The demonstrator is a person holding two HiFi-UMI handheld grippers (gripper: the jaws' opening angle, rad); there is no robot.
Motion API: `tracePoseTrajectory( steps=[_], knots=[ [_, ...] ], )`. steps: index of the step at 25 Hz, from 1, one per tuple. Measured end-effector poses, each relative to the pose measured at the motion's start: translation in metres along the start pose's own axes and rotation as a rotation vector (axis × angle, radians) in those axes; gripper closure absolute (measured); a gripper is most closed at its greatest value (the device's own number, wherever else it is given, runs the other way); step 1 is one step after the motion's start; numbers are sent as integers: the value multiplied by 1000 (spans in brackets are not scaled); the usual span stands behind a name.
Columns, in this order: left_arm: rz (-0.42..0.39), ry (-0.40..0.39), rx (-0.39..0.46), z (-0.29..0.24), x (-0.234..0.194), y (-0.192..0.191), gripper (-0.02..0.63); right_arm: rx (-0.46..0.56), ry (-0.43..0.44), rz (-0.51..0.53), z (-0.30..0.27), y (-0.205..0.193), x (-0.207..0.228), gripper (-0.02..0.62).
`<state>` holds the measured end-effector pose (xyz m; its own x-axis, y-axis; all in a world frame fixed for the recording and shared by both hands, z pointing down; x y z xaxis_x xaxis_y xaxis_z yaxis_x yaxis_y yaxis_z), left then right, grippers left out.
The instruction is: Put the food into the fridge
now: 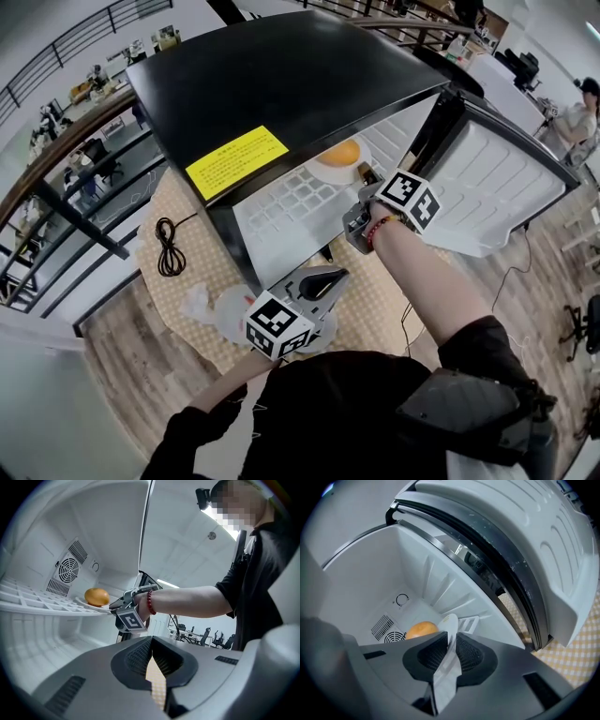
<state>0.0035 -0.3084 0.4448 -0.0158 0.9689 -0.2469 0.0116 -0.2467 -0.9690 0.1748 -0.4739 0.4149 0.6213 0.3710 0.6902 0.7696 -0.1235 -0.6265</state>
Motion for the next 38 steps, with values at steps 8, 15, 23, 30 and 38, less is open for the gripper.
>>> tracePoseTrajectory(
  steps=[8,15,23,30,38],
  knots=[
    [-6,18,18,6,2,4,594,22,-22,211,2,-1,-4,525],
    [-6,31,24,10,4,3,594,46,-39,343,3,-2,-7,512],
    [-7,43,22,17,3,4,594,81,-59,490,4,-4,-8,494],
    [-3,40,17,19,5,2,594,91,-58,508,6,-6,-9,492],
    [5,25,10,19,0,-1,594,103,-34,636,2,-8,-14,491]
  ],
)
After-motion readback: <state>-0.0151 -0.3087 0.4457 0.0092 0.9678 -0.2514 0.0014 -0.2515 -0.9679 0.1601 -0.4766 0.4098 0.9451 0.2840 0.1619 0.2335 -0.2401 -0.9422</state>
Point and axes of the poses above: the fingertips, and each gripper's own axes: z backward along the fingers, x to its right, y out of its top, the point moved 3 cm from there along z, backward along the fingers, and after that the axes turned 8 degrees about -y, right-handed, at the moved point
